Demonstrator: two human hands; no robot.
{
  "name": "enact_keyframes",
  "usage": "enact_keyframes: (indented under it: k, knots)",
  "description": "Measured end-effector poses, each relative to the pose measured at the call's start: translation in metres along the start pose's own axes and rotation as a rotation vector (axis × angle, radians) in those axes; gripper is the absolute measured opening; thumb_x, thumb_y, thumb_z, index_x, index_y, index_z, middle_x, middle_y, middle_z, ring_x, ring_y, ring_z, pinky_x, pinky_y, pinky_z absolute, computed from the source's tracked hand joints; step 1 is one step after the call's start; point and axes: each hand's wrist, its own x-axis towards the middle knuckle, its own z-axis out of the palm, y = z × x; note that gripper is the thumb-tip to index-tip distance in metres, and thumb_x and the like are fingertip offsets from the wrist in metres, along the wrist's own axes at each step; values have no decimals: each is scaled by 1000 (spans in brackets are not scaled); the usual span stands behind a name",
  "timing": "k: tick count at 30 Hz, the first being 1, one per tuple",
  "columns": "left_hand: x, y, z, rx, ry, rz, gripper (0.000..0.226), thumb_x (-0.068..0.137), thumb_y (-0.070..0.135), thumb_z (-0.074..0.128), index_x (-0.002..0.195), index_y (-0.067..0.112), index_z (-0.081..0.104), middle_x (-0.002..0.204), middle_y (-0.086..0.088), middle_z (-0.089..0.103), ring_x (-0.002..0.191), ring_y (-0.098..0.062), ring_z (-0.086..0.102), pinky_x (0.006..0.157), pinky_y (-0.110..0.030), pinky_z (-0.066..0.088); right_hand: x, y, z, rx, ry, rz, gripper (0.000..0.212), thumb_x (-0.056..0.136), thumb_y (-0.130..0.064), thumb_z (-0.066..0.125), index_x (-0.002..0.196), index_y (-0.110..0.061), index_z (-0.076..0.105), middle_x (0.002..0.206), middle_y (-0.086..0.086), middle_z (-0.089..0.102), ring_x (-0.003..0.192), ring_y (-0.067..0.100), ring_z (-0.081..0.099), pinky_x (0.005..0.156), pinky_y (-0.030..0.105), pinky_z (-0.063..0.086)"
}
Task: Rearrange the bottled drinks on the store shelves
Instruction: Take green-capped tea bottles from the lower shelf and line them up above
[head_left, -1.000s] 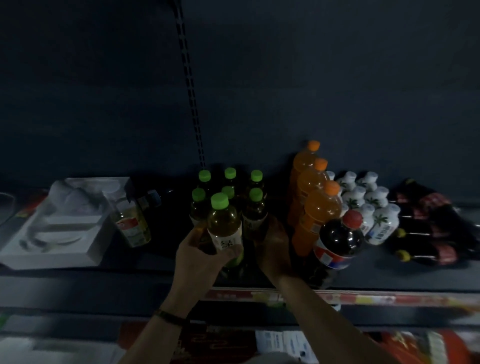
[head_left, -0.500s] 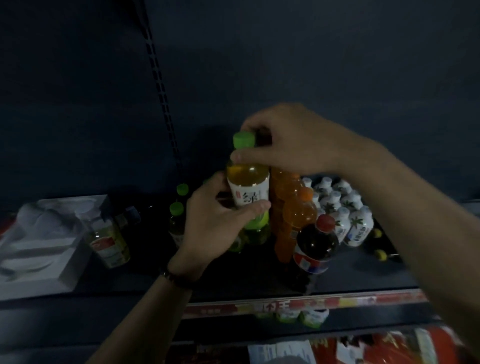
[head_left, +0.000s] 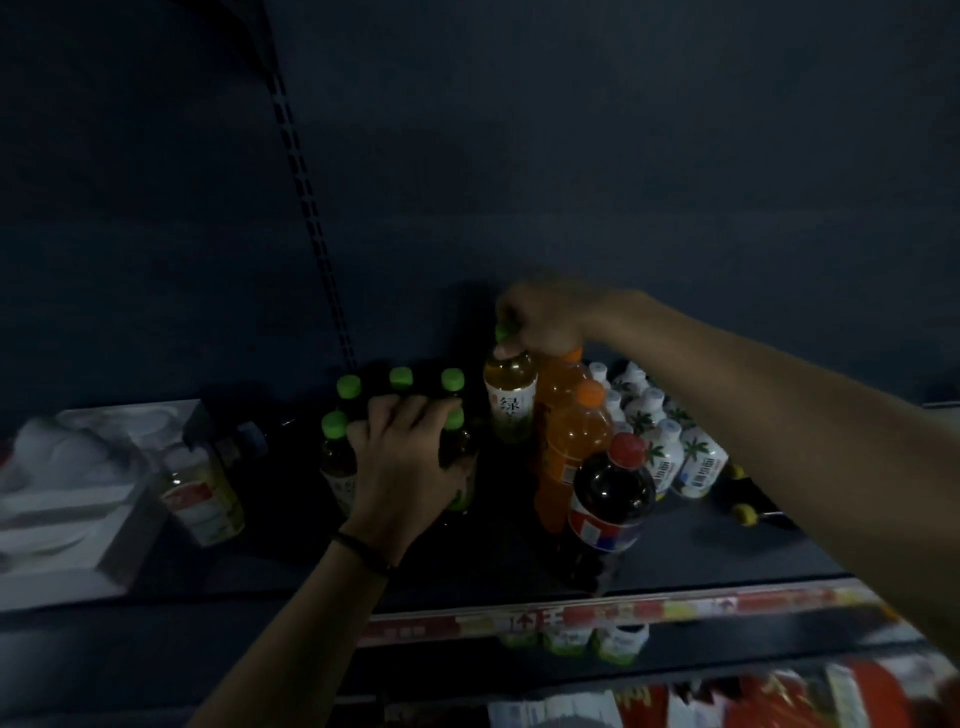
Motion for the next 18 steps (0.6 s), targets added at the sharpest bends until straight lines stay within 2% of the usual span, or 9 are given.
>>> enact_keyframes:
  k: [3, 5, 9, 13, 18]
  knots:
    - [0, -1, 2, 34, 10, 0, 63, 73, 52, 80, 132, 37, 64, 116, 13, 69, 120, -30, 48, 86, -49, 44, 15, 3, 24, -36, -40, 8, 22, 96, -45, 73, 102, -27, 62, 93, -6, 65, 87, 15, 64, 74, 36, 55]
    - [0, 0, 2, 47, 6, -16, 66, 71, 50, 86, 131, 38, 63, 114, 14, 69, 120, -30, 48, 86, -51, 45, 23, 2, 36, -56, -62, 35, 26, 93, -46, 75, 97, -23, 65, 91, -2, 72, 82, 18, 70, 71, 36, 60]
    - [-1, 2, 3, 98, 21, -21, 66, 71, 51, 87, 131, 37, 64, 114, 14, 69, 117, -29, 50, 85, -49, 41, 33, -5, 52, -79, -132, 82, 28, 94, -40, 76, 89, -13, 72, 68, 1, 75, 65, 20, 74, 63, 33, 61]
    - [-3, 3, 2, 118, 29, -26, 65, 73, 50, 86, 132, 36, 63, 117, 14, 68, 117, -28, 49, 85, -50, 42, 36, -8, 60, -102, -144, 120, 24, 96, -33, 75, 86, -11, 72, 65, 0, 74, 54, 14, 69, 52, 27, 54]
    - [-4, 5, 2, 132, 52, -22, 67, 73, 49, 86, 134, 35, 64, 120, 12, 67, 120, -30, 49, 87, -47, 38, 35, -9, 61, -75, -157, 147, 29, 99, -23, 72, 77, -11, 58, 72, 2, 68, 51, 10, 62, 42, 21, 45]
